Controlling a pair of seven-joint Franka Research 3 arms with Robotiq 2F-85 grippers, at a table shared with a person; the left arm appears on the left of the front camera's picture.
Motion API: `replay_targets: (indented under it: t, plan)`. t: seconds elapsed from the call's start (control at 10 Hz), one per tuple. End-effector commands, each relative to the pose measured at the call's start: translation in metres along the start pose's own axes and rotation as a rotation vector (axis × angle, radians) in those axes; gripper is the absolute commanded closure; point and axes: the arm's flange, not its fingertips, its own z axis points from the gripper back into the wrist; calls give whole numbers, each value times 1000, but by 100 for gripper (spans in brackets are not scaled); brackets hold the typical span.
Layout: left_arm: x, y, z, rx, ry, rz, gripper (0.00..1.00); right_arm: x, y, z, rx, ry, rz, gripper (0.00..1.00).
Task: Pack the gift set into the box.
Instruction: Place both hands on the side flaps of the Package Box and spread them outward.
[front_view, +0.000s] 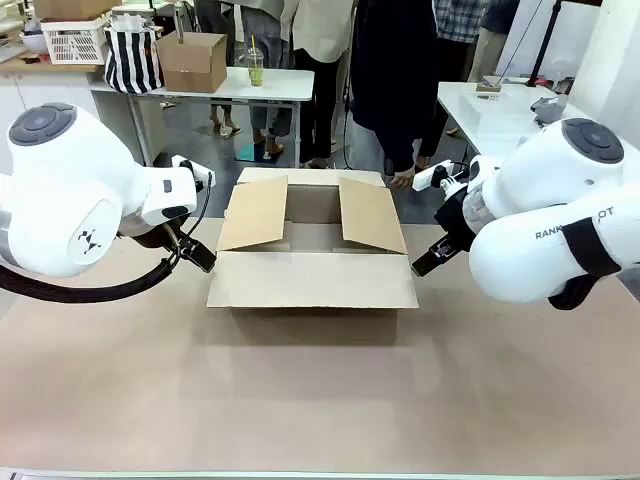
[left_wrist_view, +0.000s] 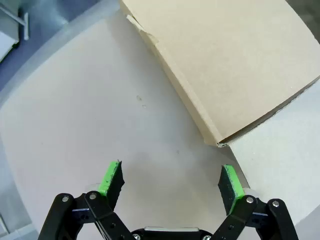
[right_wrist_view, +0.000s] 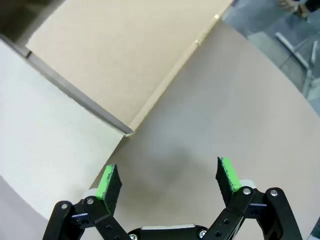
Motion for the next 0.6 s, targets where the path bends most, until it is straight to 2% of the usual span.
replay_targets:
  t: [0.0,0.5]
  plan:
    - [0,0,0,0,0,0,0,0,0,0,0,0,1,0]
    - [0,0,0,0,0,0,0,0,0,0,0,0,1,0]
